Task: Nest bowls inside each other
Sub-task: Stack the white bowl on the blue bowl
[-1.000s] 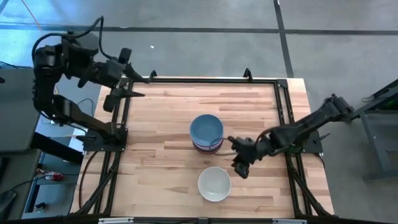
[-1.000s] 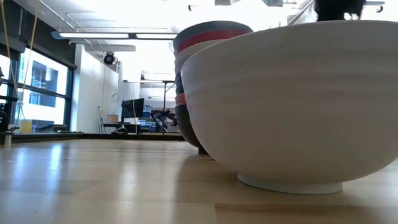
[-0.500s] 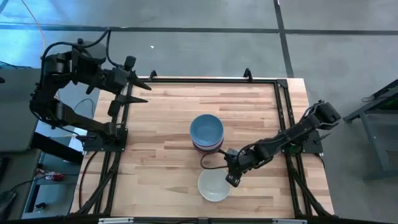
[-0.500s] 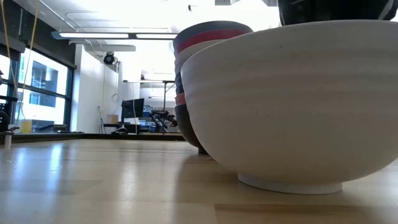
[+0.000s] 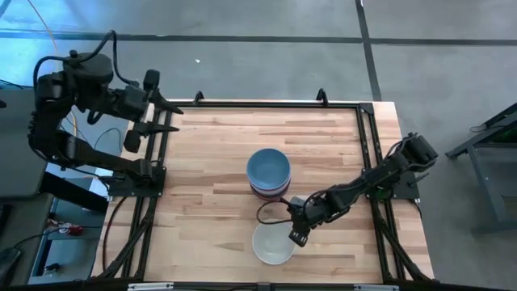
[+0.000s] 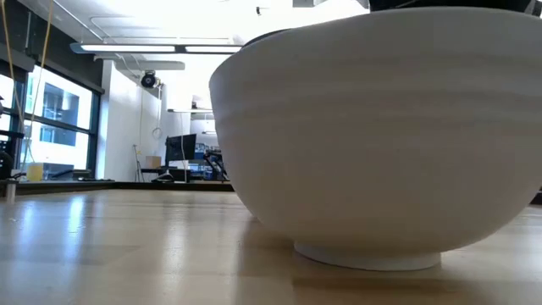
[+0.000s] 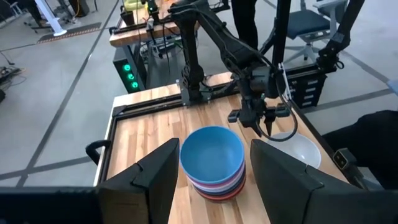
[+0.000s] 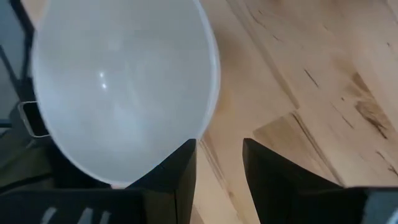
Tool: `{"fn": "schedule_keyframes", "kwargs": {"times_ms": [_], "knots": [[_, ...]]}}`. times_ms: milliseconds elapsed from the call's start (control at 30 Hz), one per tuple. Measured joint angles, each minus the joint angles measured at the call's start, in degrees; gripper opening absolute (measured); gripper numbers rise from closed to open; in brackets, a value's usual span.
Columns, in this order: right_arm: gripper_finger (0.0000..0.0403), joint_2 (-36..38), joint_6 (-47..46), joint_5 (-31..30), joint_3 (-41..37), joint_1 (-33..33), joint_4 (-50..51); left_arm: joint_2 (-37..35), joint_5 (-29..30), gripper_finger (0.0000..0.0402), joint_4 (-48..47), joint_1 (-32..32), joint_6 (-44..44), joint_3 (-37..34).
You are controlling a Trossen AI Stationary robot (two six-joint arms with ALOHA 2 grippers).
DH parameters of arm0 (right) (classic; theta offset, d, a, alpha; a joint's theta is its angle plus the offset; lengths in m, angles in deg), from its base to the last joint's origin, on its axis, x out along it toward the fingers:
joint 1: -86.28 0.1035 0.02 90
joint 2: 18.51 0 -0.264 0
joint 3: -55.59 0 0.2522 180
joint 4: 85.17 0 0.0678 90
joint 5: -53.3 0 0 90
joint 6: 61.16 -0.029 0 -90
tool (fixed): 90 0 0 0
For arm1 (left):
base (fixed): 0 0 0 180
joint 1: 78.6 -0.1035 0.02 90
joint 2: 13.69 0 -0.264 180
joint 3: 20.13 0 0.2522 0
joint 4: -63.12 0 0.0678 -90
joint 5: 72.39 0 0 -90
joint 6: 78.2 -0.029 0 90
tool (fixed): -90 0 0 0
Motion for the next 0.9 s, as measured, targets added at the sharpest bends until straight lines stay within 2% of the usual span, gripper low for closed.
{"fn": "schedule_keyframes", "kwargs": {"times_ms": [567, 900], "knots": [[0.0124, 0.1, 0.6, 0.8, 0.0, 0.0, -3.8, 0.8, 0.0, 0.0188, -0.1, 0.0, 0.3, 0.0], [0.0124, -3.0, 0.4, 3.3, 0.0, 0.0, -3.9, 0.8, 0.0, 0.0188, -0.2, 0.0, 0.1, 0.0]]}}
